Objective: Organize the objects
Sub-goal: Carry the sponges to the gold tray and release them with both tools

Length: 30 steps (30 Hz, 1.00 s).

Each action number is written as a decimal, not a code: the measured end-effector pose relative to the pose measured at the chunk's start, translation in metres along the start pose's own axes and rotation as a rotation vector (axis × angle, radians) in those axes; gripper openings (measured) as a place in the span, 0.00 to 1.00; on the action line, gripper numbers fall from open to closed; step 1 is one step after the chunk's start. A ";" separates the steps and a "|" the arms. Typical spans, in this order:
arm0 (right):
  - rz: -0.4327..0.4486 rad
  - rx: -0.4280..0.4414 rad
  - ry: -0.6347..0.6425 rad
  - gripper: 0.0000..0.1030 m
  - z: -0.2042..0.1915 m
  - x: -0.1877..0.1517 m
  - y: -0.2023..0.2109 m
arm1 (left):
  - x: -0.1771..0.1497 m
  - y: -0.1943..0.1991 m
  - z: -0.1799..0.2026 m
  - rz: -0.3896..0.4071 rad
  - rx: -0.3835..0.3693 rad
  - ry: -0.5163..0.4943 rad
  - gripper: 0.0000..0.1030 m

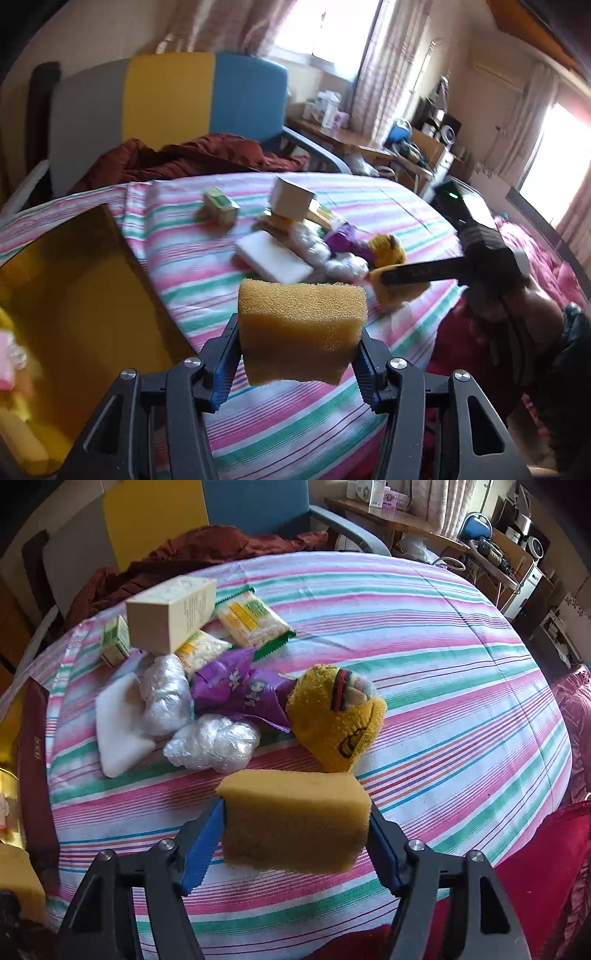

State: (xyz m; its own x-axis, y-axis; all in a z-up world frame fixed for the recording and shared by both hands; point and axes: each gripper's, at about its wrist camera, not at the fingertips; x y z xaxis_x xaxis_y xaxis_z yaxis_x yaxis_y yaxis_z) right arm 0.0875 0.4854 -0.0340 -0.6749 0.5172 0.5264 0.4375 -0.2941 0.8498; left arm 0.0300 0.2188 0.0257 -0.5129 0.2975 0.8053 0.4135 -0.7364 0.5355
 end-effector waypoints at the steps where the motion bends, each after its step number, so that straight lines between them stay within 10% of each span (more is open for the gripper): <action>1: 0.018 0.010 -0.006 0.70 -0.001 0.000 0.006 | 0.000 0.005 -0.006 0.008 0.011 0.014 0.54; 15: 0.200 0.302 0.135 0.70 -0.108 0.015 0.082 | -0.022 0.072 -0.100 0.069 0.259 0.202 0.54; 30: 0.117 0.524 0.406 0.71 -0.266 -0.021 0.077 | -0.060 0.095 -0.154 0.020 0.421 0.262 0.59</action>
State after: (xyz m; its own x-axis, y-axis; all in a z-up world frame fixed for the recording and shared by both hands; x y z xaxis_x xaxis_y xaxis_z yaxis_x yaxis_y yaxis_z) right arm -0.0227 0.2378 0.0274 -0.7309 0.1321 0.6696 0.6825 0.1523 0.7149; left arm -0.0158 0.0380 -0.0109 -0.6509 0.0833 0.7546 0.6657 -0.4153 0.6200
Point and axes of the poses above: each gripper's, at about its wrist camera, not at the fingertips, and y roughly against the way its jaws point, z to its right, x to its top, and after that the axes turned 9 degrees about z, right-handed
